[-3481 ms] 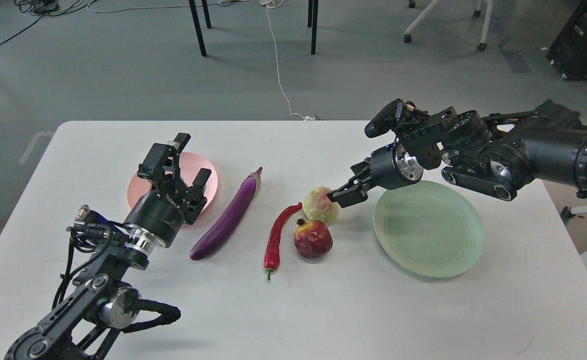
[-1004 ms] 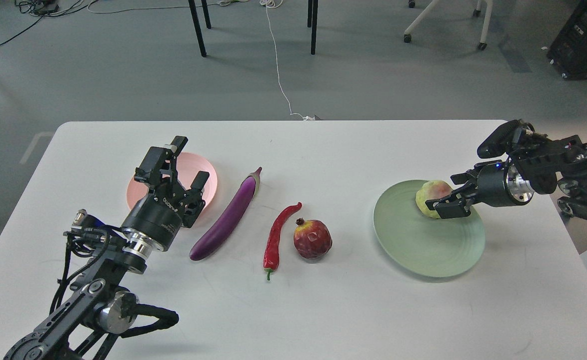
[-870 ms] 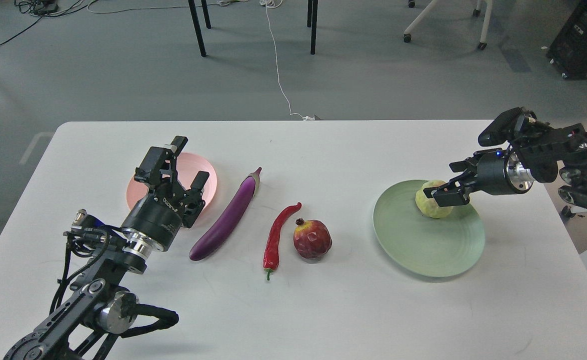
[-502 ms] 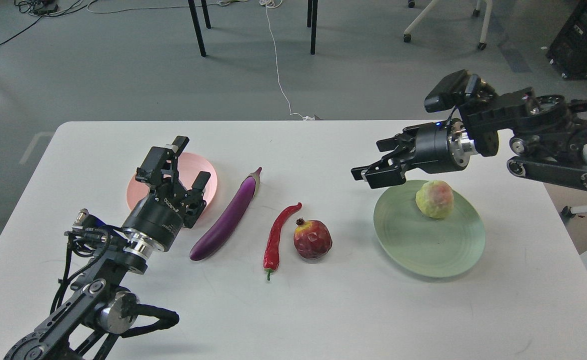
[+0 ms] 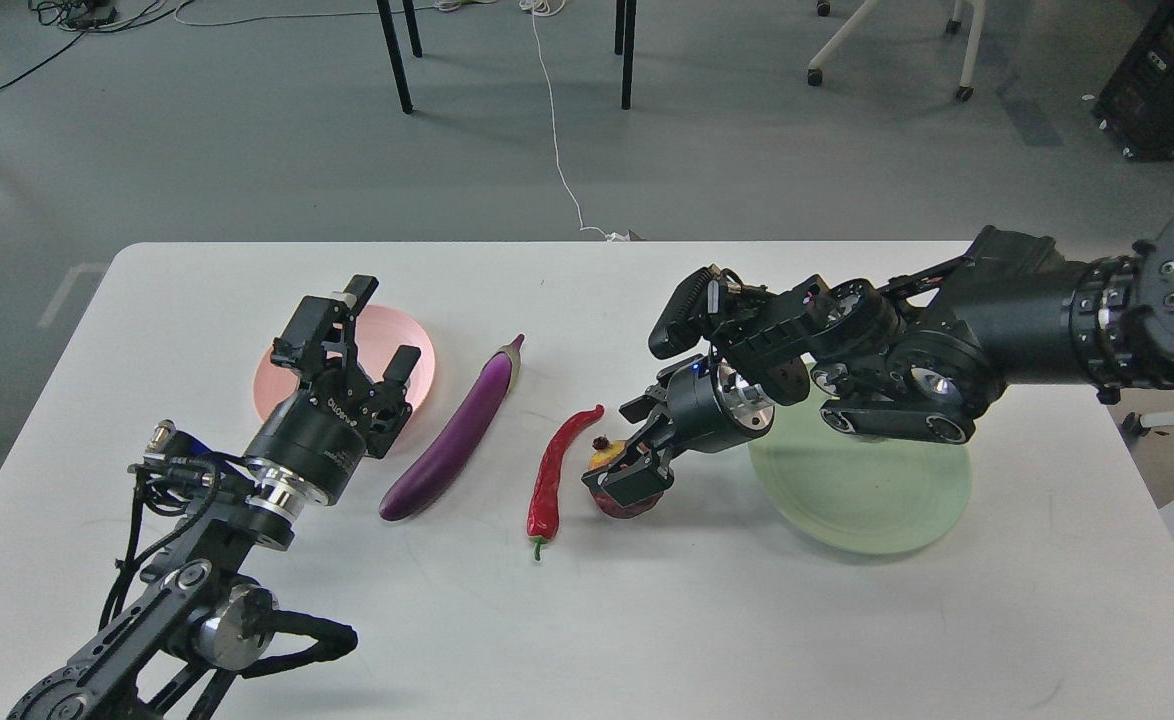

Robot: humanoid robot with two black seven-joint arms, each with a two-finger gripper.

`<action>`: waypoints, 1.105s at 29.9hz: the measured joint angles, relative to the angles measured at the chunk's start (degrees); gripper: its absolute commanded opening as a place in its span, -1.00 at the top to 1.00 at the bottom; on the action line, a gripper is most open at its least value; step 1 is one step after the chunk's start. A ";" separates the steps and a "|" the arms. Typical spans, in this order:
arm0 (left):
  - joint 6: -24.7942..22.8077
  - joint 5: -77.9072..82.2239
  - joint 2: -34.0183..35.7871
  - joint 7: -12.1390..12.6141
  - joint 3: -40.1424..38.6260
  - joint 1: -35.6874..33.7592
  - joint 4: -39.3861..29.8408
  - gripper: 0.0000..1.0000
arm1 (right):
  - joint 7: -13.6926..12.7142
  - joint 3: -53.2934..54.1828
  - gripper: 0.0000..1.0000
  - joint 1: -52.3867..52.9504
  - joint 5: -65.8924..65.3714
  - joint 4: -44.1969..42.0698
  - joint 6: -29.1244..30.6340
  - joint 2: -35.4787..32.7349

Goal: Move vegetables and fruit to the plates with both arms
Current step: 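Reach the right gripper down and grasp the red apple, then carry the apple onto the green plate, release, and lift away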

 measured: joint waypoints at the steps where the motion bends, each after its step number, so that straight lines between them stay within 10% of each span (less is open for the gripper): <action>1: 0.00 0.00 0.02 0.00 0.00 0.00 0.00 -0.96 | 0.00 -0.23 -0.90 -0.51 0.02 -0.57 -0.02 0.51; 13: 0.02 0.00 0.04 0.00 -0.24 0.00 0.06 -0.96 | 0.02 -3.63 0.05 -1.73 0.05 -2.44 0.08 1.92; 21: 0.04 0.00 0.12 0.00 -0.31 0.00 0.05 -0.96 | 0.00 -2.94 0.05 1.62 0.19 -0.85 0.12 -1.46; 33: -0.14 -0.08 0.63 0.00 -0.06 -0.07 -0.18 -0.96 | 0.00 -2.82 0.03 9.53 -9.73 15.54 1.19 -28.90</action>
